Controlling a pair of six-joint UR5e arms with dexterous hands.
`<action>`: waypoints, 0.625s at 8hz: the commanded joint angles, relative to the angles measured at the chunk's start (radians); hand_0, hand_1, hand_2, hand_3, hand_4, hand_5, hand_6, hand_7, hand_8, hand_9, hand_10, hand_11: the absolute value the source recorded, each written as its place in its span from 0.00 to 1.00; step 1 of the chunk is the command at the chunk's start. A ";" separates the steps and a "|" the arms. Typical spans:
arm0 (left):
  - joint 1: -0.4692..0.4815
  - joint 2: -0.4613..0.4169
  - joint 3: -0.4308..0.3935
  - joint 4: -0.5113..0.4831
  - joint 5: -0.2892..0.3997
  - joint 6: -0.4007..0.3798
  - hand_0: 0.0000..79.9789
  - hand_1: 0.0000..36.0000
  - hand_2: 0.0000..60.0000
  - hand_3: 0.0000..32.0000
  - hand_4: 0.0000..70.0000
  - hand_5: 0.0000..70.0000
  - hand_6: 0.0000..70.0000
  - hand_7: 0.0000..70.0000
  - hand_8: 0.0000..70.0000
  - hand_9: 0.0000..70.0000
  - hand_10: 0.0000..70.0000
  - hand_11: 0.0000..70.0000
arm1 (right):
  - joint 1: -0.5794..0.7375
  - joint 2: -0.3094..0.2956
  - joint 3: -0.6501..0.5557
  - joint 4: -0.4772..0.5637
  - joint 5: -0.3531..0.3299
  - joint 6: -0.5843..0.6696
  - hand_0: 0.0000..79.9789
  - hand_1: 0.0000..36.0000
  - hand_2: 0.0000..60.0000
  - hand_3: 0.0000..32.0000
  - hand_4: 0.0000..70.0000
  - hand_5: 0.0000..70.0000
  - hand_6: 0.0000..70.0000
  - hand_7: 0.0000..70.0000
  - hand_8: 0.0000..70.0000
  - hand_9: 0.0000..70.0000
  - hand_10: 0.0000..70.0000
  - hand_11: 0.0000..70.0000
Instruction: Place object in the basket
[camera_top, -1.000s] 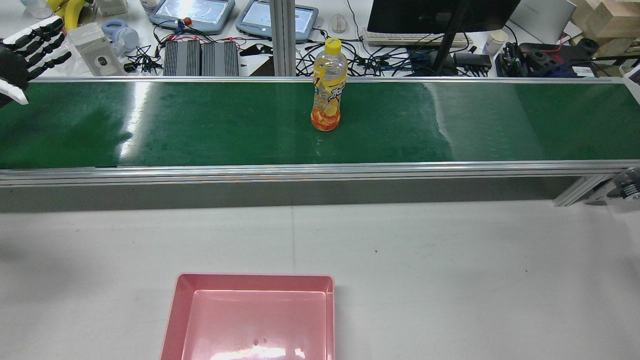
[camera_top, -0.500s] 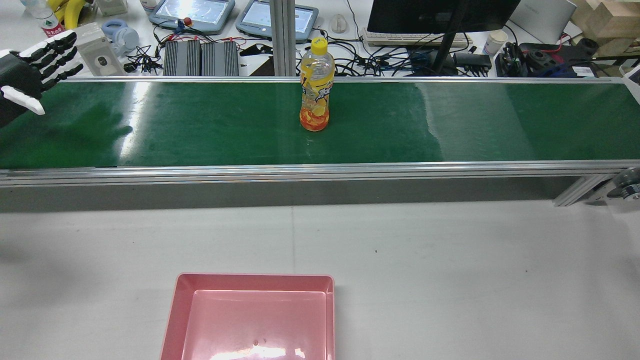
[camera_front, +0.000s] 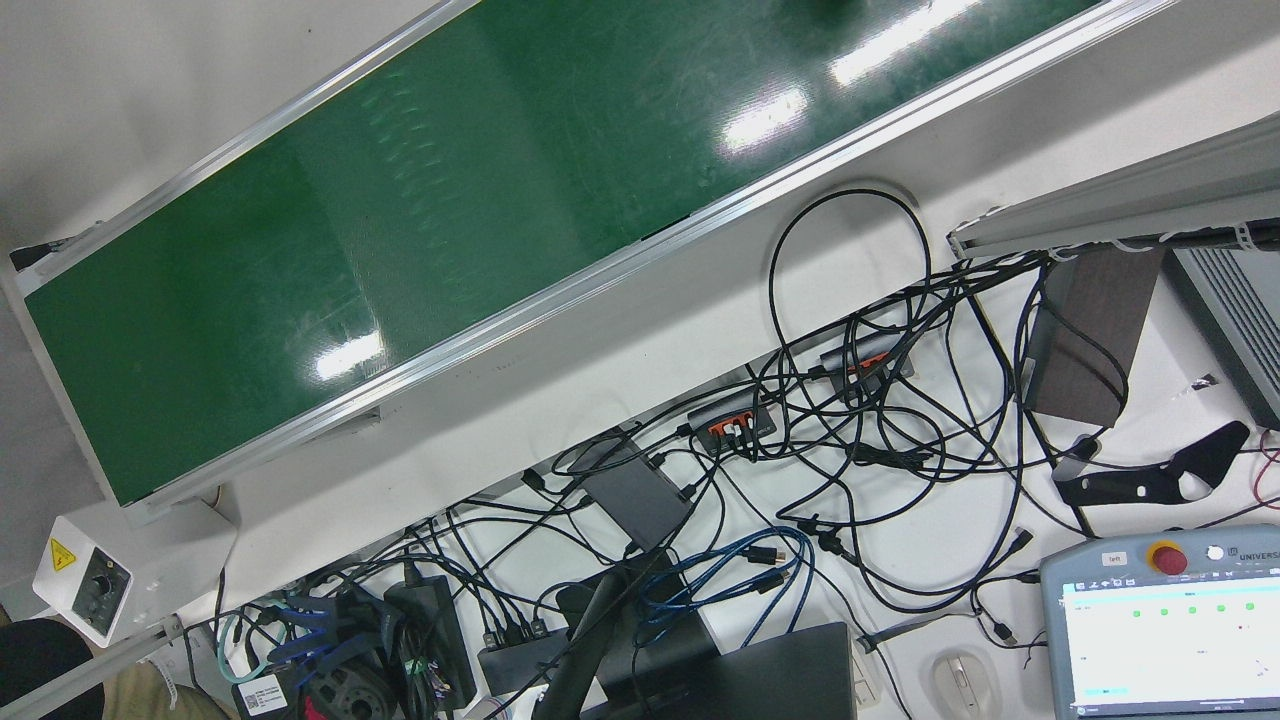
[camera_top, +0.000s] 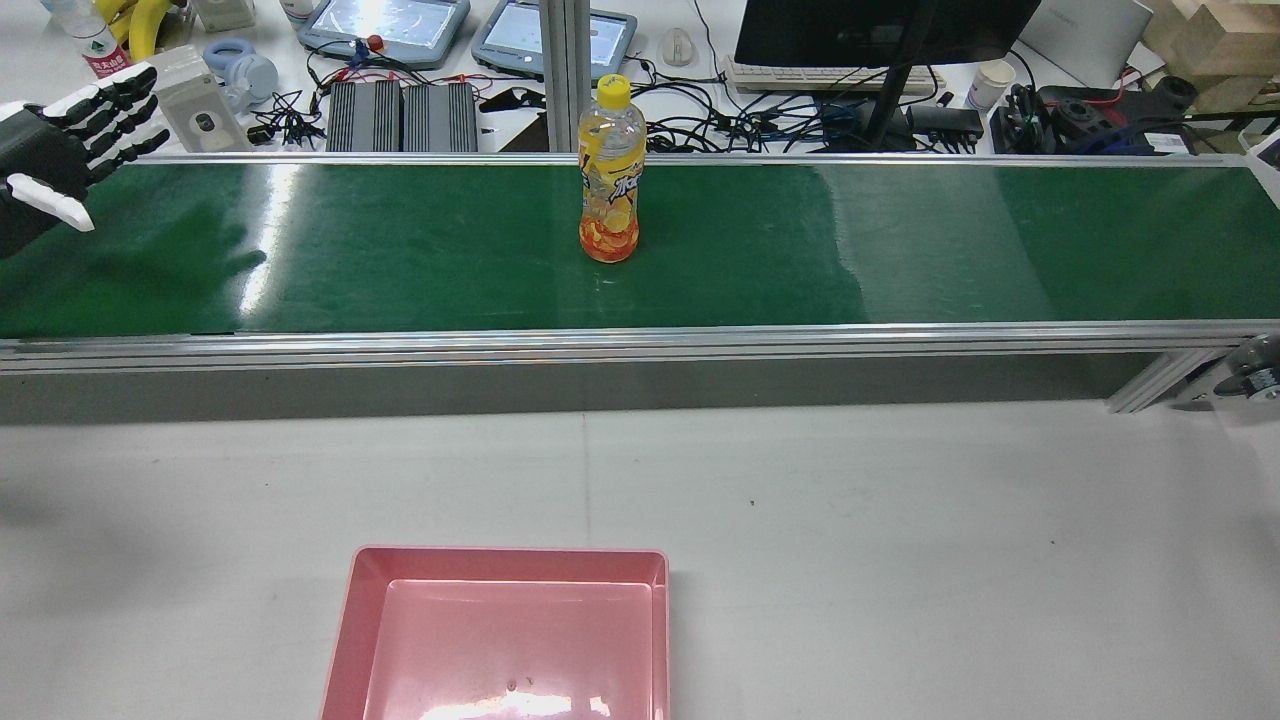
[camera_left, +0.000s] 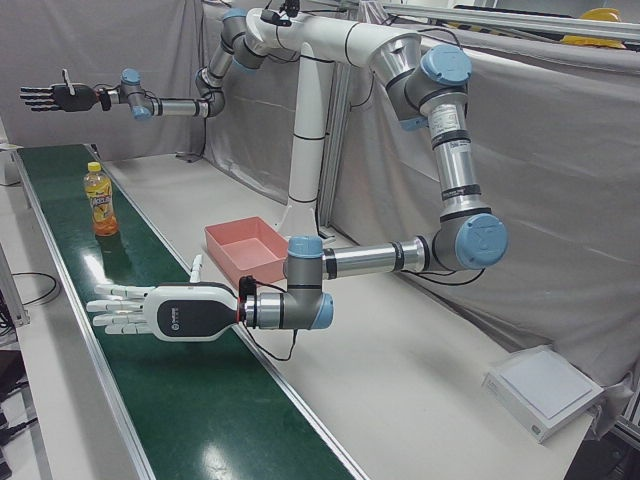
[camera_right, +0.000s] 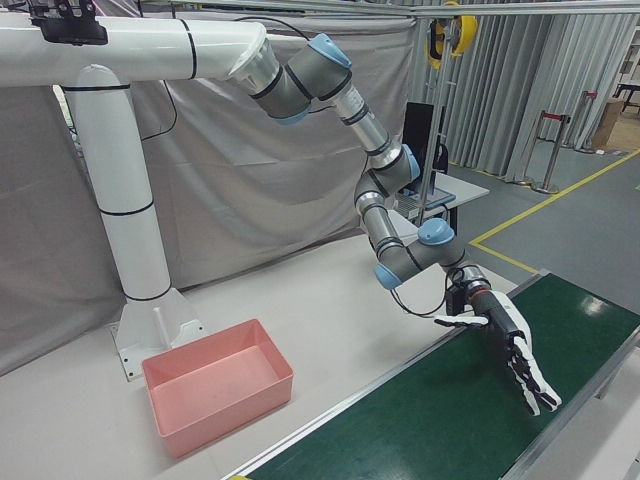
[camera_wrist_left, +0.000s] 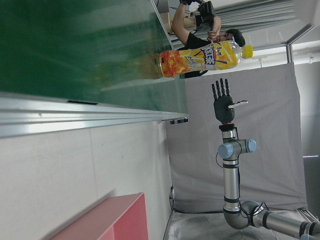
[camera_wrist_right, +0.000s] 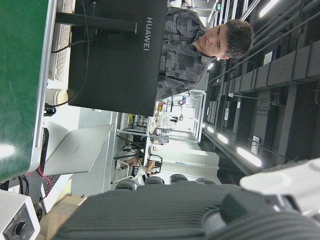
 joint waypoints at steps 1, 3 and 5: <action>-0.005 0.005 0.001 -0.009 0.001 -0.026 0.68 0.20 0.00 0.07 0.10 0.10 0.00 0.00 0.00 0.00 0.06 0.11 | 0.000 0.000 -0.002 0.001 0.000 -0.001 0.00 0.00 0.00 0.00 0.00 0.00 0.00 0.00 0.00 0.00 0.00 0.00; -0.005 0.004 -0.001 -0.012 0.001 -0.028 0.69 0.21 0.00 0.07 0.10 0.10 0.00 0.00 0.00 0.00 0.06 0.11 | 0.000 0.000 -0.004 0.001 0.000 -0.001 0.00 0.00 0.00 0.00 0.00 0.00 0.00 0.00 0.00 0.00 0.00 0.00; -0.002 0.004 -0.001 -0.021 -0.001 -0.020 0.68 0.20 0.00 0.11 0.09 0.09 0.00 0.00 0.00 0.00 0.07 0.13 | 0.000 -0.001 -0.002 0.001 0.000 -0.001 0.00 0.00 0.00 0.00 0.00 0.00 0.00 0.00 0.00 0.00 0.00 0.00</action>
